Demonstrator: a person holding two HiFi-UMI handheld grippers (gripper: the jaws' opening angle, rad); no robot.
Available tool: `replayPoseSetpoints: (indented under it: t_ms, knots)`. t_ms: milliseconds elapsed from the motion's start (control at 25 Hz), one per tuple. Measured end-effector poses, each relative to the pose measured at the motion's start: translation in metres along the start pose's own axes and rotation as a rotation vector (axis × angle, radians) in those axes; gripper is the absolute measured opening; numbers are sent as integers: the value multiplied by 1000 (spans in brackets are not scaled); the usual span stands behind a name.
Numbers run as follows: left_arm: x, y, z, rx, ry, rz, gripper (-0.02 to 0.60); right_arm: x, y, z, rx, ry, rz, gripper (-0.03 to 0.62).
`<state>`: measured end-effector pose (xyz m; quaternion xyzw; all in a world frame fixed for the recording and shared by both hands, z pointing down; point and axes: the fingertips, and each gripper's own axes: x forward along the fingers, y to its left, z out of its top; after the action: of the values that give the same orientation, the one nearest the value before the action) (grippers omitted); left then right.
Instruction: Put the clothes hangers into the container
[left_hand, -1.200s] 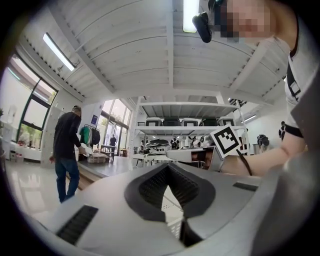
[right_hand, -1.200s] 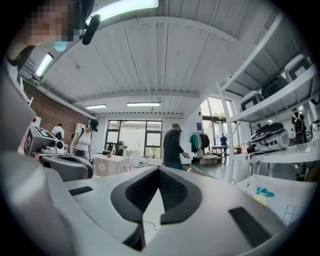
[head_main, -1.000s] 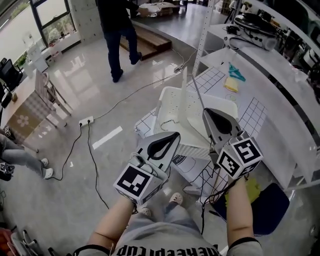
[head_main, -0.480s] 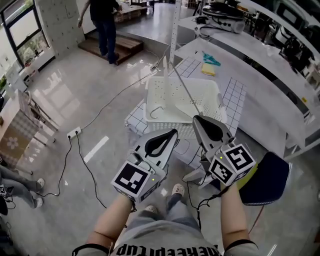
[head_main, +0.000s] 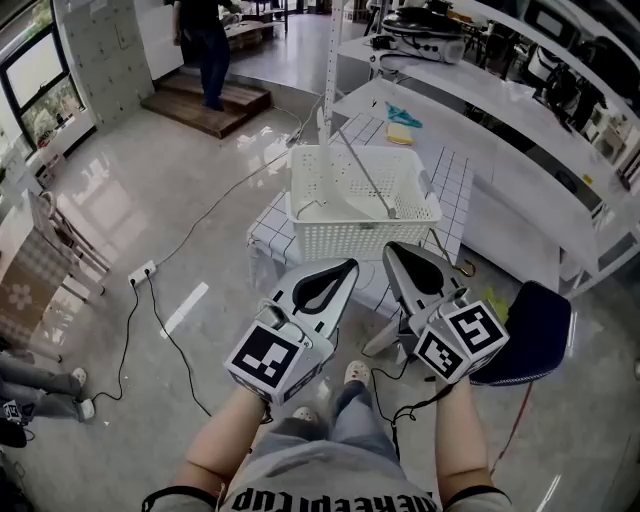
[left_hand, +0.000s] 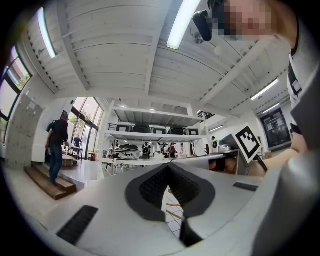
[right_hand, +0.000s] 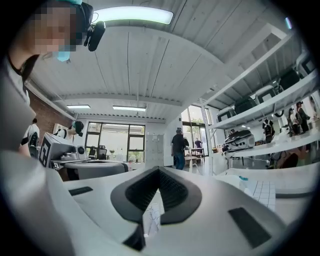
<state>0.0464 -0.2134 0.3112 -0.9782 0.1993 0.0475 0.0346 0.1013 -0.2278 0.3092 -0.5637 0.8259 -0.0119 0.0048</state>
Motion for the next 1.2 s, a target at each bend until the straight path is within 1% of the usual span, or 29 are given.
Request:
replayPoseSetpoints:
  t_ms: [240, 400, 520, 640, 720, 840, 1040, 1200]
  knots:
    - [-18, -11, 0, -3, -1, -14, 11, -19, 24, -5, 10, -6, -19, 6]
    - [-25, -16, -1, -5, -7, -13, 11, -29, 33, -7, 14, -13, -30, 6]
    - [-29, -19, 1, -5, 4, -9, 11, -34, 39, -5, 15, -19, -34, 6]
    - [-31, -24, 1, -4, 6, -12, 11, -37, 47, -5, 11, -21, -24, 6]
    - [-32, -29, 1, -19, 18, -11, 11, -39, 51, -6, 8, -18, -12, 6]
    - [-32, -34, 4, -2, -6, -2, 11, -44, 55, -7, 12, -22, -3, 6]
    - [-36, -52, 8, 3, -8, 2, 11, -62, 62, -3, 16, -27, 0, 6]
    - [-42, -73, 10, -26, 4, 4, 11, -82, 68, -2, 18, -22, 1, 6]
